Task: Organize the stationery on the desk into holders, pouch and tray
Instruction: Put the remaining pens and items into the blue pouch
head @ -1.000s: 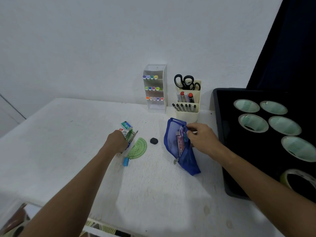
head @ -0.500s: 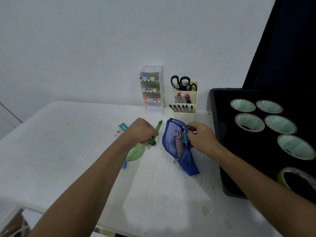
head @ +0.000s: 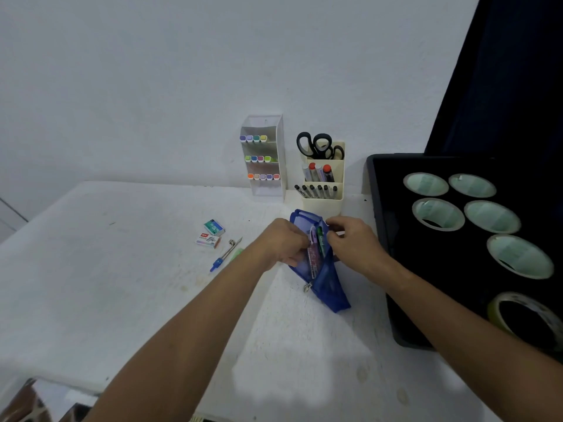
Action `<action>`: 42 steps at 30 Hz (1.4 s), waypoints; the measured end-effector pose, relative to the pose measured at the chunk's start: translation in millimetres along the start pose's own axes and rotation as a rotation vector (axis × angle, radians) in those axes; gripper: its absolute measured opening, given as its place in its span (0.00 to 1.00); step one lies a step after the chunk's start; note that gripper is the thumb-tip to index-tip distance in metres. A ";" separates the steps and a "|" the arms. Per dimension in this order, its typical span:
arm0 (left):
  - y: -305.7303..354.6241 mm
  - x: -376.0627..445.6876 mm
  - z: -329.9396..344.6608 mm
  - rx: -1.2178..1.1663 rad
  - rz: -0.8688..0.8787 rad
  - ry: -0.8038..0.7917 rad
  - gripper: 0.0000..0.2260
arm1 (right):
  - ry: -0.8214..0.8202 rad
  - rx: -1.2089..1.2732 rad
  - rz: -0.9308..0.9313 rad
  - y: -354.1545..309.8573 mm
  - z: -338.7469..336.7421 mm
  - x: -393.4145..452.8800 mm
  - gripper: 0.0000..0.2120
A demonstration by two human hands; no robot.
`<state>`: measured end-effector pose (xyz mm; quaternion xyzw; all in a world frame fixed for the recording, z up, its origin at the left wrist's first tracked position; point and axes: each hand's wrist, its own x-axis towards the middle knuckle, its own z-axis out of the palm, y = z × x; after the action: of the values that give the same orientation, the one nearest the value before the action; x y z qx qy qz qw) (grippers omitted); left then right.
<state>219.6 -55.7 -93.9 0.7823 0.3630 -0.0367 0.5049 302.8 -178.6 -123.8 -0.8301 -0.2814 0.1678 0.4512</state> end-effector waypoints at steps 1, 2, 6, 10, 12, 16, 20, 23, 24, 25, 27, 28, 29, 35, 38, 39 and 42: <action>-2.6 0.6 -6.2 0.009 0.004 0.020 0.07 | -0.010 -0.003 -0.001 0.4 0.9 -0.2 0.15; -5.9 1.4 -13.4 0.023 0.010 0.047 0.06 | -0.017 -0.007 -0.001 0.5 1.4 -0.3 0.15; -28.7 8.7 -43.3 0.179 0.003 0.201 0.08 | -0.027 -0.025 -0.010 -0.5 1.9 -0.4 0.15; -53.7 5.7 -63.3 0.578 -0.037 0.334 0.05 | -0.030 -0.042 -0.018 -0.7 1.8 -1.5 0.15; -66.8 3.3 -64.7 0.718 -0.099 0.331 0.07 | -0.030 -0.046 -0.022 -1.3 2.0 -1.9 0.15; -82.1 2.7 -56.6 0.797 -0.141 0.305 0.18 | -0.027 -0.040 -0.016 -1.7 1.4 -2.9 0.15; -86.8 2.1 -47.4 0.838 -0.115 0.295 0.27 | -0.029 -0.029 -0.012 -2.6 0.9 -4.4 0.14; -90.7 4.9 -46.5 0.795 -0.105 0.295 0.28 | -0.024 -0.020 -0.019 -2.7 1.0 -4.5 0.13; -90.3 4.2 -47.8 0.770 -0.119 0.284 0.28 | -0.023 -0.026 -0.021 -2.4 1.0 -4.5 0.13; -90.0 4.1 -49.6 0.754 -0.138 0.267 0.29 | -0.021 -0.031 -0.022 -2.1 1.1 -4.5 0.13; -87.5 4.5 -52.6 0.754 -0.171 0.228 0.28 | -0.022 -0.033 -0.019 -1.5 1.2 -4.0 0.14; -85.0 4.8 -53.3 0.745 -0.181 0.216 0.24 | -0.023 -0.034 -0.017 -1.5 1.4 -3.9 0.14; -82.1 5.8 -54.1 0.725 -0.185 0.223 0.20 | -0.020 -0.033 -0.016 -1.5 1.5 -3.9 0.14; -42.4 4.7 -49.5 0.507 -0.078 0.391 0.11 | 0.024 -0.009 0.005 -2.2 -1.3 -3.7 0.12; -21.4 -2.4 -40.4 0.288 0.042 0.356 0.19 | 0.040 -0.004 0.005 -2.6 -2.6 -3.7 0.10; -16.6 -2.7 -35.7 0.190 0.059 0.311 0.19 | 0.046 -0.003 0.003 -2.4 -3.6 -3.9 0.10; -5.8 -4.1 -18.3 0.084 0.053 0.192 0.12 | 0.051 0.012 0.003 -2.3 -4.7 -3.5 0.10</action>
<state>207.4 -41.6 -87.7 0.8120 0.3870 0.0364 0.4354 301.8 -182.8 -119.3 -0.8317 -0.2676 0.1488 0.4631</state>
